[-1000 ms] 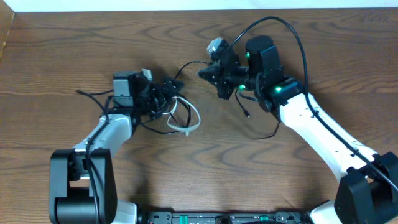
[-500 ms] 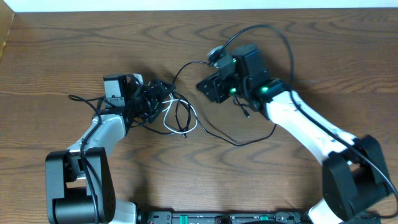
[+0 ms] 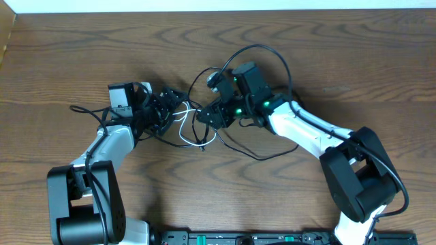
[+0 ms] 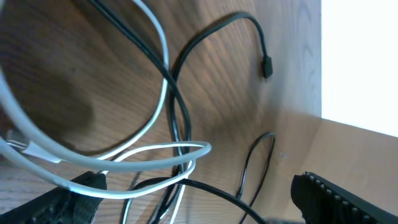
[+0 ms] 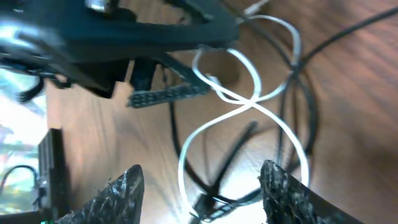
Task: Untangle cables
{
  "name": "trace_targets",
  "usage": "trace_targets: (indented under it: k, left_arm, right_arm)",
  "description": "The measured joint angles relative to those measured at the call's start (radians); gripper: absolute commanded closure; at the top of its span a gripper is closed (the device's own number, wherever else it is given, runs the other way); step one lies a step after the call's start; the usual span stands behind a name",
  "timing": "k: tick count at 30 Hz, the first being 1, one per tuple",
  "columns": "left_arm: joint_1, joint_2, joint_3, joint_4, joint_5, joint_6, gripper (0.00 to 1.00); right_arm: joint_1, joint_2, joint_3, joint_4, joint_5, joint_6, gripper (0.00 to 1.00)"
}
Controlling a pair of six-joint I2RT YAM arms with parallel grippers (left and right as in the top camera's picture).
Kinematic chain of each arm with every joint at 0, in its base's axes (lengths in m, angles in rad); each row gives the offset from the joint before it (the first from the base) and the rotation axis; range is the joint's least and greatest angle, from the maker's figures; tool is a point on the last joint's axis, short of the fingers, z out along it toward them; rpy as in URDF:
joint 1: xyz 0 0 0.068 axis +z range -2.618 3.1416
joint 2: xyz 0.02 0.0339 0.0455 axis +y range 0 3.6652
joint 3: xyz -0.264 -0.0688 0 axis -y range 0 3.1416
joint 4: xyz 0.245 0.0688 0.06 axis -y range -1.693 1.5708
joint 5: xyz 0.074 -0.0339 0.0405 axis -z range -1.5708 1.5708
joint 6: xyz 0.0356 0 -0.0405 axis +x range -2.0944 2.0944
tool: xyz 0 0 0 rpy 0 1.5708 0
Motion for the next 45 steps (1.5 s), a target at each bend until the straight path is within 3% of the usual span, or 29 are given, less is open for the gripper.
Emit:
trace_targets:
  k: [2,3,9,17,33,40,45]
  left_arm:
    - [0.000,0.000,0.000,-0.014,-0.020,0.001,0.00]
    - [0.000,0.000,0.000,-0.019,-0.031,0.003,0.00]
    - [0.000,0.000,0.000,-0.026,-0.053,0.004,0.02]
    - [0.000,0.000,0.000,-0.002,-0.009,0.041,0.02]
    - [0.062,0.000,0.000,0.003,0.007,0.056,0.02]
    - [0.064,0.000,0.000,-0.020,-0.040,0.056,0.02]
    - [0.064,0.000,0.000,-0.020,-0.049,0.056,0.02]
  right_arm:
    - [0.011,0.000,0.000,0.007,-0.006,0.001,0.86]
    - [0.017,0.000,0.000,0.006,-0.003,0.001,0.99]
    - [0.027,0.000,0.000,0.046,0.027,0.004,0.99]
    - [0.022,-0.004,0.000,0.253,0.021,0.012,0.99]
    - [0.011,-0.123,0.000,0.221,0.131,0.027,0.99]
    - [-0.071,-0.213,0.001,0.116,0.129,0.031,0.99]
    - [-0.153,-0.218,0.003,-0.113,0.210,0.037,0.99]
